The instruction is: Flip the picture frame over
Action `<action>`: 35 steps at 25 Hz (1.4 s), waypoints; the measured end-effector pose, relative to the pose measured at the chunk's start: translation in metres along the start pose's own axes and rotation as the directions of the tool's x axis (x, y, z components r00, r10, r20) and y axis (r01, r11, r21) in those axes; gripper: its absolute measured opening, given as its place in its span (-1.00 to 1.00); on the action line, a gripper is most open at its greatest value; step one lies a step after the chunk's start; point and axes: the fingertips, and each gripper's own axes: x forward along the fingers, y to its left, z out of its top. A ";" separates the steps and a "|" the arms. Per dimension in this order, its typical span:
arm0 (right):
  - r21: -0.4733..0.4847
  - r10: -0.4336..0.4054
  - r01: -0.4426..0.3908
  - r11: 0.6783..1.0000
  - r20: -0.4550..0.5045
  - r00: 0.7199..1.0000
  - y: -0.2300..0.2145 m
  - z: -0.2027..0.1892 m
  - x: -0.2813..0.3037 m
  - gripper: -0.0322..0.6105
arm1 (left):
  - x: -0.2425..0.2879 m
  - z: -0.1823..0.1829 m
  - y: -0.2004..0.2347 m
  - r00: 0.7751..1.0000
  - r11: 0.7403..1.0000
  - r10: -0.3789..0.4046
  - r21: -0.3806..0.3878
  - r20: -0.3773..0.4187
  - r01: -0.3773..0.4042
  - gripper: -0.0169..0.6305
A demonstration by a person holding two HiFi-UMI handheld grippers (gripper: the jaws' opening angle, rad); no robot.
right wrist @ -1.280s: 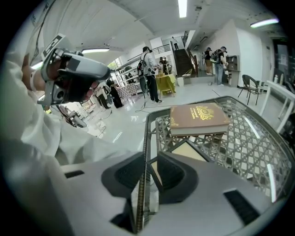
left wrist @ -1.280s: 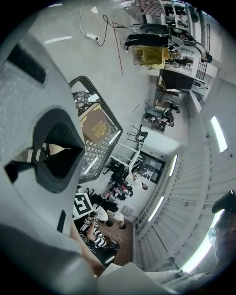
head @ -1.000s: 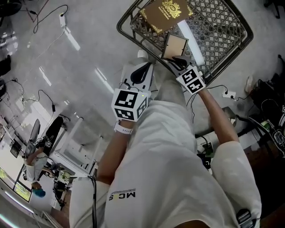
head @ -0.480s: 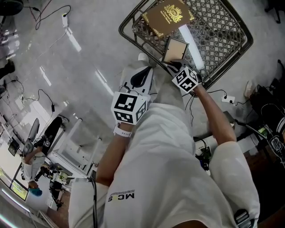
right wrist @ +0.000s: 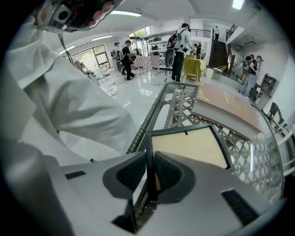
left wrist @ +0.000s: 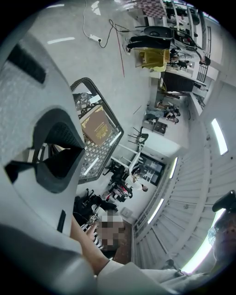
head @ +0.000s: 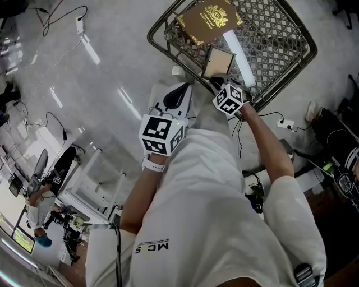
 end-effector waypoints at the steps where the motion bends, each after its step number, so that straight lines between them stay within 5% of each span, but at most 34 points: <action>1: -0.020 -0.006 0.006 1.000 -0.002 1.000 0.000 0.000 0.001 -0.67 | 0.001 0.000 -0.001 1.000 1.000 -0.002 0.000 0.001 0.002 -0.87; 10: -0.031 -0.019 0.018 0.999 -0.030 0.999 0.002 -0.002 0.001 -0.73 | 0.003 0.008 -0.002 1.000 1.000 -0.003 0.010 0.012 0.003 -0.87; 22: 0.144 0.022 -0.031 0.989 0.066 0.998 -0.009 0.023 -0.022 -0.73 | 0.004 0.018 0.000 1.000 1.000 -0.005 0.020 0.019 0.005 -0.87; 35: 0.324 0.029 -0.081 0.943 0.163 0.986 -0.016 0.039 -0.045 -0.73 | 0.007 0.028 -0.003 0.999 0.999 -0.017 0.038 0.030 0.016 -0.87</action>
